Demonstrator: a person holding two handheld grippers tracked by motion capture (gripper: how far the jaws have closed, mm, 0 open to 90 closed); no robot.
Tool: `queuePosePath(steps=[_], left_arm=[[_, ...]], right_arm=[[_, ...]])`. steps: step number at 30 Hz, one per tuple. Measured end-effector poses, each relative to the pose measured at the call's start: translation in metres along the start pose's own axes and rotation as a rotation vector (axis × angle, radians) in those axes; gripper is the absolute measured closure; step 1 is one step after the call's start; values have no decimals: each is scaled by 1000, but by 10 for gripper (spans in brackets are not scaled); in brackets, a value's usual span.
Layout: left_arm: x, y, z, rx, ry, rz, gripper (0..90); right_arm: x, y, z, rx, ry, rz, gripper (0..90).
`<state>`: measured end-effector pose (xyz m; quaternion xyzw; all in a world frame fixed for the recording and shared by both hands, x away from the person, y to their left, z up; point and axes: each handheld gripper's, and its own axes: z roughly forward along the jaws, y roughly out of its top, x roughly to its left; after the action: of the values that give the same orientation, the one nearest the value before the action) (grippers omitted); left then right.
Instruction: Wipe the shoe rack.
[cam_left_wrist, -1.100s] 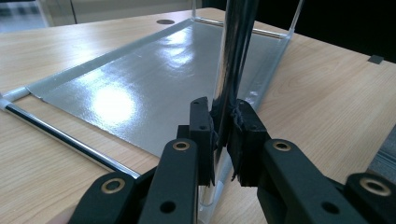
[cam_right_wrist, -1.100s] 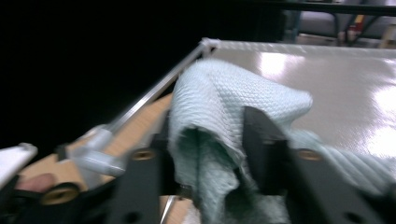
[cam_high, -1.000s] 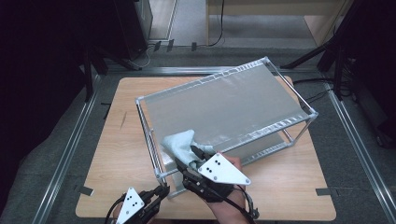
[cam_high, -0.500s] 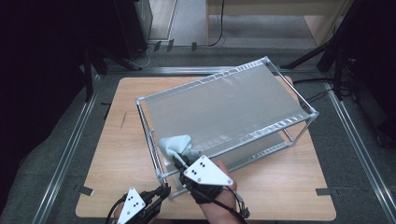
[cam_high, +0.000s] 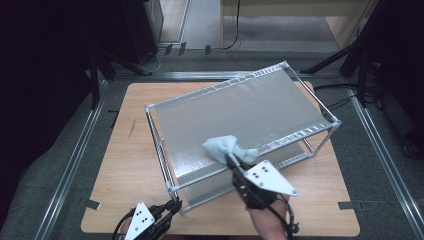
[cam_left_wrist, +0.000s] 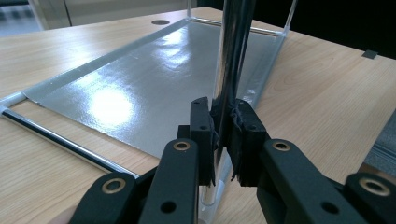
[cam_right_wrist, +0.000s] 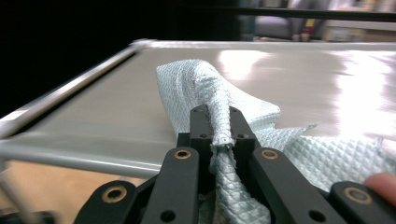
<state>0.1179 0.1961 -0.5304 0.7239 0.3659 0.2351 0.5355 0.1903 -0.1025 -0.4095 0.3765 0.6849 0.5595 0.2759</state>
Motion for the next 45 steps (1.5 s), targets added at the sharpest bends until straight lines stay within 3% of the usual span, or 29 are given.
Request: queuePosePath(steps=[2, 5, 11, 19, 22, 24, 29, 34, 40, 45], left_arm=[[1, 0, 0, -1, 0, 2, 817], [6, -1, -1, -6, 7, -2, 817], [19, -2, -6, -9, 45, -16, 817], [36, -2, -12, -3, 100, -42, 816], [37, -2, -12, -2, 108, -41, 816], [37, -2, -12, -1, 109, -42, 817], [34, -2, -11, -5, 85, -42, 816], [24, -2, -7, -6, 53, -35, 815], [0, 0, 3, -5, -1, -25, 815], [-12, 1, 9, -6, -10, -2, 817]], right_arm=[[-19, 0, -4, -3, -36, 16, 851], [-46, 2, -10, -7, -142, 10, 850], [-98, 1, -24, -36, -285, 84, 851], [-132, -2, -45, -79, -440, 134, 848], [-135, -5, -47, -81, -449, 144, 851], [-130, -5, -46, -76, -448, 138, 853], [-100, -5, -36, -69, -339, 139, 855], [-53, -4, -17, -44, -204, 82, 855], [4, -5, 0, -24, -56, 18, 855], [46, -7, 7, -7, 83, -9, 854]])
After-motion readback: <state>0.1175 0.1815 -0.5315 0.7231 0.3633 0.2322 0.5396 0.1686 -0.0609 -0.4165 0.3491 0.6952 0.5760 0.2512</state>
